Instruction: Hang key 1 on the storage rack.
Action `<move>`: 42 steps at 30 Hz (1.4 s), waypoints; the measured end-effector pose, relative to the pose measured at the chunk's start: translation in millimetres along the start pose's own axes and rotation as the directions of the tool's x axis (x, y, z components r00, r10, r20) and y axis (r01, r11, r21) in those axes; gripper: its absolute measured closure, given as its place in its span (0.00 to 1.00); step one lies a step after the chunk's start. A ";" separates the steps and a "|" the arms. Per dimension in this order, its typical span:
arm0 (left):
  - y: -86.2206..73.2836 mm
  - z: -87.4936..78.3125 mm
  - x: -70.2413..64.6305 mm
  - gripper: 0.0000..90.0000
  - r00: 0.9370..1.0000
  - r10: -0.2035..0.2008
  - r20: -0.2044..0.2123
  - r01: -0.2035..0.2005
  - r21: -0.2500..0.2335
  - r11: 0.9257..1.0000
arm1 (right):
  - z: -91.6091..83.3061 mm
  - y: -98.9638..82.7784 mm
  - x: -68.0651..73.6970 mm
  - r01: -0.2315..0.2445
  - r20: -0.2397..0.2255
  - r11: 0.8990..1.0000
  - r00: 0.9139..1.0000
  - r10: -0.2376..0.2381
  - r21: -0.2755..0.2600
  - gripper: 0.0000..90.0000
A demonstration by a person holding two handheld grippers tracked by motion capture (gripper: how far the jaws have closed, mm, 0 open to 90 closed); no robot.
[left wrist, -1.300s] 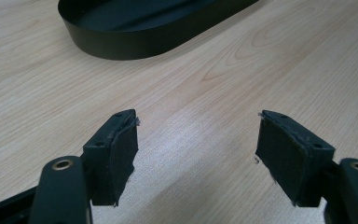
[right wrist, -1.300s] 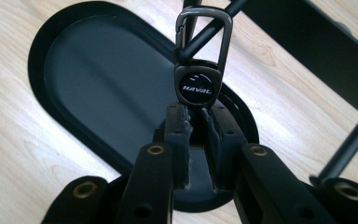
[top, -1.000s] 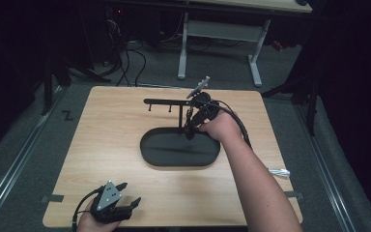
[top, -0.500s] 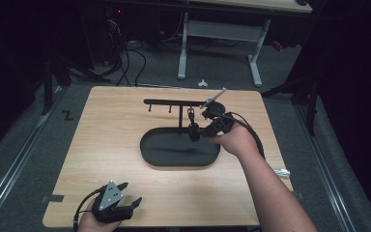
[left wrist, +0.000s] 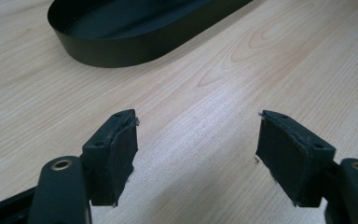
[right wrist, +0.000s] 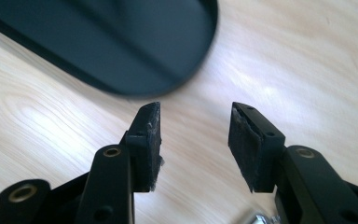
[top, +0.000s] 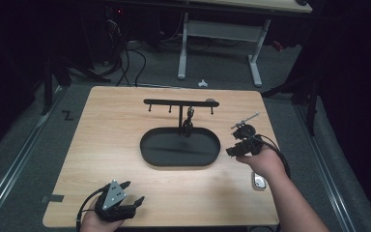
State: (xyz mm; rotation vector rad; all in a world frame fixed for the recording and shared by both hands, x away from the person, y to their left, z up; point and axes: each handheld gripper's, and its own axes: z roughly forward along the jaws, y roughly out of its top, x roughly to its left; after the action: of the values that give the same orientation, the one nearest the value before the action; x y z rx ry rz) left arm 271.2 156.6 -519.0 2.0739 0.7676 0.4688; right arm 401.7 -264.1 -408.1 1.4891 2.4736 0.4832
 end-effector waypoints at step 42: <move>-4.9 -1.5 -2.3 0.32 1.000 0.003 -0.008 -0.003 0.015 1.000 | 59.5 -68.2 -80.9 -0.085 0.050 0.977 0.996 0.077 0.198 0.74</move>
State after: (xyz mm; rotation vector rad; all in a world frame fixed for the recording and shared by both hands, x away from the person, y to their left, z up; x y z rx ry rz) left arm 266.9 158.1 -522.3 2.0884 0.7755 0.4747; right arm 404.4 -355.3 -488.1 1.6617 2.4984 0.2190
